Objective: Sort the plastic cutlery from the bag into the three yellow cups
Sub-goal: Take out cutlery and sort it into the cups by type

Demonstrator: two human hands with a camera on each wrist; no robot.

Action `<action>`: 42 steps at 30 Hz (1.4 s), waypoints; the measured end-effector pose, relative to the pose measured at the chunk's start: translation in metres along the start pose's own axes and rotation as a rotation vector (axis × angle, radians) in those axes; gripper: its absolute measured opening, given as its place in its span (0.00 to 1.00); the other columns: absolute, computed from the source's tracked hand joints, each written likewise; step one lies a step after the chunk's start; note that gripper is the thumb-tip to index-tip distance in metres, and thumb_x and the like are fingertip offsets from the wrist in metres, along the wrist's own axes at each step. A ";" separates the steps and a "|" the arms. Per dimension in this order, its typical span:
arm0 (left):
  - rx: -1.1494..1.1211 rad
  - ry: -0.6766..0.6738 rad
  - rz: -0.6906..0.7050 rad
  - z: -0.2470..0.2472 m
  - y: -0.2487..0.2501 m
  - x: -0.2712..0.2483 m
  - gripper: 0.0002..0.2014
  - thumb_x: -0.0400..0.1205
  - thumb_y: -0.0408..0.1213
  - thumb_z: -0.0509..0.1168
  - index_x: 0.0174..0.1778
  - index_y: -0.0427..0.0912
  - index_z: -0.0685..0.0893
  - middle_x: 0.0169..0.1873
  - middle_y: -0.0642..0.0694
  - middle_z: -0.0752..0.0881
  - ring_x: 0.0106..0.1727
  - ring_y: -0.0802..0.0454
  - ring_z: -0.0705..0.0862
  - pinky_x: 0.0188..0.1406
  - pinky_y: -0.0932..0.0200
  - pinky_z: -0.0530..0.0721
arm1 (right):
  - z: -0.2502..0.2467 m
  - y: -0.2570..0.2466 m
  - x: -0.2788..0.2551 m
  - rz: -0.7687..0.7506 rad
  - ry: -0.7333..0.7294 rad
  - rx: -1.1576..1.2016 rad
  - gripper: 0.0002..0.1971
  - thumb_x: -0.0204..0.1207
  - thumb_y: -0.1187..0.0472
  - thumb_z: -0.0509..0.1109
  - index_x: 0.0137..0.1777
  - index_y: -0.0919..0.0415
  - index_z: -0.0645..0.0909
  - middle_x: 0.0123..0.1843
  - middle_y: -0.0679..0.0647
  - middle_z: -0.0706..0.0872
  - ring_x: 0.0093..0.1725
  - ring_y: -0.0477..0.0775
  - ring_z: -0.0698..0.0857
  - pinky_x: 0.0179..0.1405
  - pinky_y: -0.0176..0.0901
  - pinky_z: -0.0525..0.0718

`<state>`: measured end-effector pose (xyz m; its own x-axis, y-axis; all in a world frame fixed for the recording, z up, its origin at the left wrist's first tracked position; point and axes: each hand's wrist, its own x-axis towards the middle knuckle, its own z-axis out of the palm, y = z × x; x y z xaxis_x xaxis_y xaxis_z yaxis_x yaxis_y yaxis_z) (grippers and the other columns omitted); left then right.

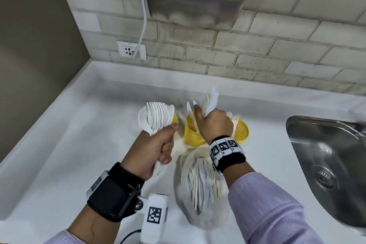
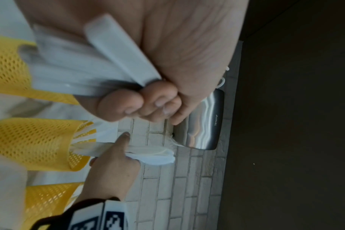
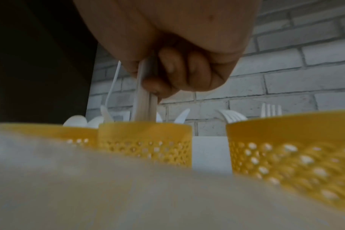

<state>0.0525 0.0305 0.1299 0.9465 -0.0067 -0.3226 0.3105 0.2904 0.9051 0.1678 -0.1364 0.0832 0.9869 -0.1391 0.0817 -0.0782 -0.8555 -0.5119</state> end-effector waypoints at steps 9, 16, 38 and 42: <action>0.028 -0.006 0.003 0.000 0.001 -0.002 0.27 0.87 0.39 0.67 0.20 0.48 0.68 0.20 0.47 0.62 0.19 0.51 0.58 0.21 0.61 0.63 | 0.023 -0.005 -0.007 -0.113 -0.012 -0.337 0.34 0.85 0.33 0.54 0.37 0.60 0.87 0.38 0.60 0.89 0.50 0.63 0.85 0.64 0.60 0.66; 0.039 -0.020 0.003 0.005 0.001 0.000 0.29 0.87 0.39 0.66 0.17 0.50 0.72 0.20 0.48 0.64 0.19 0.51 0.59 0.22 0.62 0.63 | 0.030 -0.004 -0.003 -0.114 -0.074 -0.362 0.32 0.82 0.31 0.52 0.38 0.55 0.86 0.41 0.56 0.90 0.57 0.62 0.82 0.62 0.62 0.66; 0.047 -0.031 0.033 0.011 0.002 -0.002 0.29 0.87 0.38 0.66 0.16 0.51 0.77 0.21 0.47 0.63 0.20 0.52 0.58 0.24 0.61 0.62 | 0.013 -0.002 -0.001 -0.379 0.077 0.000 0.15 0.84 0.52 0.66 0.67 0.53 0.83 0.65 0.57 0.84 0.64 0.66 0.81 0.61 0.64 0.81; 0.036 -0.037 0.038 0.011 0.001 -0.002 0.28 0.87 0.39 0.66 0.17 0.50 0.75 0.21 0.46 0.63 0.19 0.52 0.59 0.23 0.61 0.63 | 0.014 -0.005 -0.006 -0.469 -0.155 -0.162 0.27 0.92 0.48 0.50 0.89 0.55 0.59 0.92 0.52 0.53 0.90 0.57 0.52 0.84 0.63 0.58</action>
<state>0.0518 0.0203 0.1347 0.9599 -0.0316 -0.2784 0.2770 0.2561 0.9261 0.1644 -0.1241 0.0731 0.9295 0.3424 0.1368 0.3685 -0.8763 -0.3103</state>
